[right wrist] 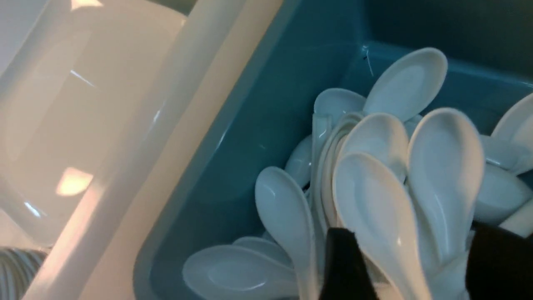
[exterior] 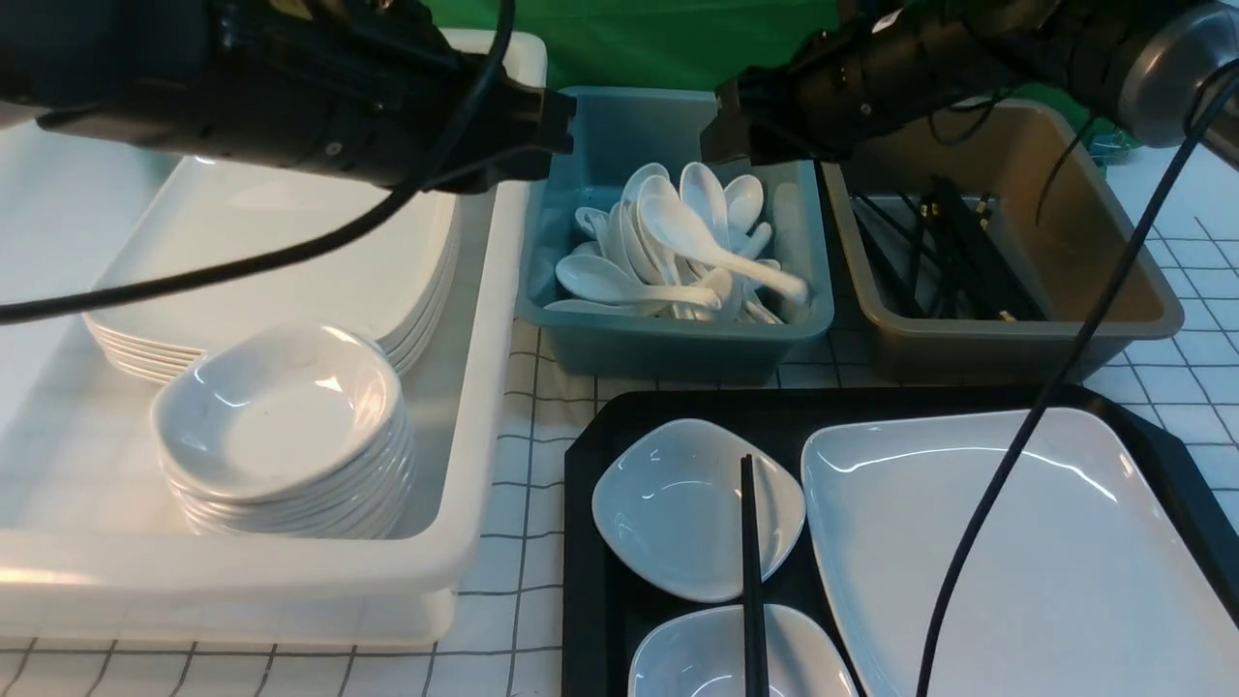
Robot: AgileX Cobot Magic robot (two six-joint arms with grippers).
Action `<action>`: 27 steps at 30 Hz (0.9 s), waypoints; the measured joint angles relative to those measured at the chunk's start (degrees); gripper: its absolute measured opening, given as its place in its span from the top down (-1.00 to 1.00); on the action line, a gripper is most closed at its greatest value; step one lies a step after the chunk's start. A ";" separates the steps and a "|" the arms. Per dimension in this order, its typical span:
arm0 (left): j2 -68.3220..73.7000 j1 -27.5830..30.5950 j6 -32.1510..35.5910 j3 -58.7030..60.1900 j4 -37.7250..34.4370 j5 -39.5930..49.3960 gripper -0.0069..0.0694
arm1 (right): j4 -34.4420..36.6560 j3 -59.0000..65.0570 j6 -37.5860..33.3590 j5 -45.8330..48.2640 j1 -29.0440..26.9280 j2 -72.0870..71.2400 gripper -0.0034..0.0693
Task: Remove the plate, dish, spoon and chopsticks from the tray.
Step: Use the right arm to put the soup spoon into the small storage box in the middle, then use the left arm to grab a pair of chopsticks from the plate
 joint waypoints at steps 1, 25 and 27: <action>0.00 -0.32 0.00 0.00 0.00 0.77 0.82 | -0.34 0.00 0.00 1.77 -0.06 -0.46 -0.18; 23.00 -30.91 -26.98 -0.04 17.74 13.51 -0.35 | -18.52 40.61 2.93 15.40 -6.75 -54.32 0.84; 23.46 -30.91 -27.03 -0.04 18.64 13.31 -0.49 | -18.52 43.36 3.00 14.68 -6.75 -57.44 0.82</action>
